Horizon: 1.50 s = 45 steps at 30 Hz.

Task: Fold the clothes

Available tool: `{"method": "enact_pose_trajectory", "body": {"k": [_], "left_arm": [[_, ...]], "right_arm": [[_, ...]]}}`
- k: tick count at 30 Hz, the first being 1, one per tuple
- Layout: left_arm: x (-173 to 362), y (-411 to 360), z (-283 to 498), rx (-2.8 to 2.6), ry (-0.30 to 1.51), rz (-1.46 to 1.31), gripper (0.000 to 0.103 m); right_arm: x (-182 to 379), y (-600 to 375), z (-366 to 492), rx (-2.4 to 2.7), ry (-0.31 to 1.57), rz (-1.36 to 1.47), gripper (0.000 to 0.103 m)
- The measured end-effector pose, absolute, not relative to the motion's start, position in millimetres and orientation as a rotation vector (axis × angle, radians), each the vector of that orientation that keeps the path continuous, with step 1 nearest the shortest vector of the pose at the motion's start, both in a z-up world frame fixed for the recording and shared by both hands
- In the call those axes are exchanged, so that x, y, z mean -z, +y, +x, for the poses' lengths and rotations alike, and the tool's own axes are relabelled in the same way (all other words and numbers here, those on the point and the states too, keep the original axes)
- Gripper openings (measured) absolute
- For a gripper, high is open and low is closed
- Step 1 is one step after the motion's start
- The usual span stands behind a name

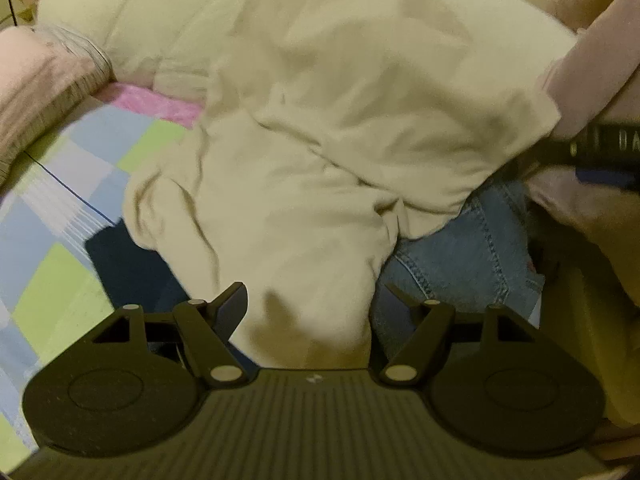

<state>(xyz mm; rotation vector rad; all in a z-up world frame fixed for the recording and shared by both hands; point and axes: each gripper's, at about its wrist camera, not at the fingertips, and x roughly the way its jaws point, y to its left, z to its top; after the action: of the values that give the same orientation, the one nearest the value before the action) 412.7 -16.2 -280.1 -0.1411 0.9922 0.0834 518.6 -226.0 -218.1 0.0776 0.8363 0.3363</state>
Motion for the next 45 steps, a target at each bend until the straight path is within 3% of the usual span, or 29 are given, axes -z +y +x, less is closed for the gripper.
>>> {"method": "enact_pose_trajectory", "body": {"k": [6, 8, 9, 11, 13, 19, 25, 33, 39, 45], "left_arm": [[307, -17, 424, -0.107, 1.018, -0.132, 0.071], [307, -11, 423, -0.113, 1.006, -0.164, 0.051], [306, -6, 422, -0.116, 0.999, -0.184, 0.031], [300, 7, 418, -0.118, 0.985, -0.234, 0.020], [294, 20, 414, -0.121, 0.971, -0.284, 0.011], [245, 49, 381, -0.213, 0.847, -0.302, 0.005], [170, 96, 297, -0.394, 0.662, -0.380, 0.005], [28, 148, 104, -0.661, 0.326, -0.344, 0.005], [-63, 169, -45, -0.819, 0.194, -0.230, 0.004], [-146, 172, -179, -0.925, 0.083, -0.107, 0.005]], "right_arm": [[226, -225, 547, -0.315, 0.839, 0.135, 0.065], [225, -224, 552, -0.321, 0.828, 0.140, 0.065], [223, -223, 554, -0.327, 0.821, 0.138, 0.046], [218, -219, 557, -0.343, 0.814, 0.113, 0.016], [210, -218, 556, -0.351, 0.794, 0.097, 0.011], [159, -210, 526, -0.458, 0.658, 0.072, 0.007], [89, -186, 480, -0.631, 0.497, 0.103, 0.006], [-10, -126, 398, -0.887, 0.309, 0.180, 0.006], [-39, -70, 316, -1.088, 0.423, 0.231, 0.006], [-67, -27, 215, -1.263, 0.378, 0.313, 0.006]]}}
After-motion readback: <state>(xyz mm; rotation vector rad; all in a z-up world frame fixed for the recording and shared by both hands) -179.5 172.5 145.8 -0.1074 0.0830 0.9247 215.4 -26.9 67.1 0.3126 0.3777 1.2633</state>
